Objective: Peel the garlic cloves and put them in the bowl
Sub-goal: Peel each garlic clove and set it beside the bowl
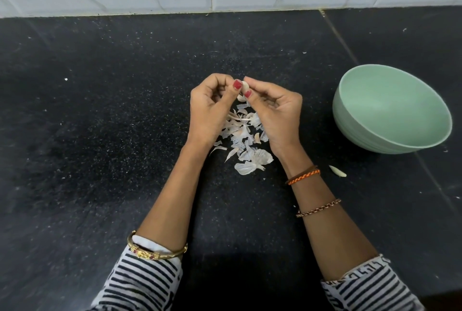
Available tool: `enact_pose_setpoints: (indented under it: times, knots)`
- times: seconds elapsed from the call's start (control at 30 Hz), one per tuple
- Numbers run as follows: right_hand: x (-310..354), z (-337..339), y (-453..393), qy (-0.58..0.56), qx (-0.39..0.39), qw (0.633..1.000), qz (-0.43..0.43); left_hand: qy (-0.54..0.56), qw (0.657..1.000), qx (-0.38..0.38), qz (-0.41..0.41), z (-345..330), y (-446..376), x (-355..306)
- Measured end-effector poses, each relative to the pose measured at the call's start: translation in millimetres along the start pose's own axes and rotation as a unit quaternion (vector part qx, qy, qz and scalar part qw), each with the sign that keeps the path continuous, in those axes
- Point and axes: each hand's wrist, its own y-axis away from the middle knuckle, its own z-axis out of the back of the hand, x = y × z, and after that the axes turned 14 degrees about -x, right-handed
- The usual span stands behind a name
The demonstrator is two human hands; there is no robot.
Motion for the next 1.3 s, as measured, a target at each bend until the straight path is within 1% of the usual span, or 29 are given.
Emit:
enact_pose_setpoints:
  times: [0.1,0.33,0.73,0.93,1.07,1.3]
  knots:
    - [1,2,-1,-0.007,0.023,1.000,-0.009,-0.015,1.000,-0.016,-0.008,0,0,1]
    - [8,6,-2,-0.003,0.060,0.996,-0.065,-0.048,0.998,-0.014,-0.036,0,0,3]
    - [15,7,0,-0.031,0.067,0.992,-0.098,-0.065,0.994,0.077,-0.037,1,-3,10]
    - [18,5,0,-0.033,0.056,0.991,-0.114,-0.059,0.996,0.045,-0.054,0,-2,10]
    - [19,5,-1,-0.029,0.053,0.991,-0.116,-0.065,0.994,0.020,-0.085,-1,-1,7]
    - [20,4,1,-0.012,0.066,0.990,-0.127,-0.084,0.994,0.002,-0.071,0,-1,8]
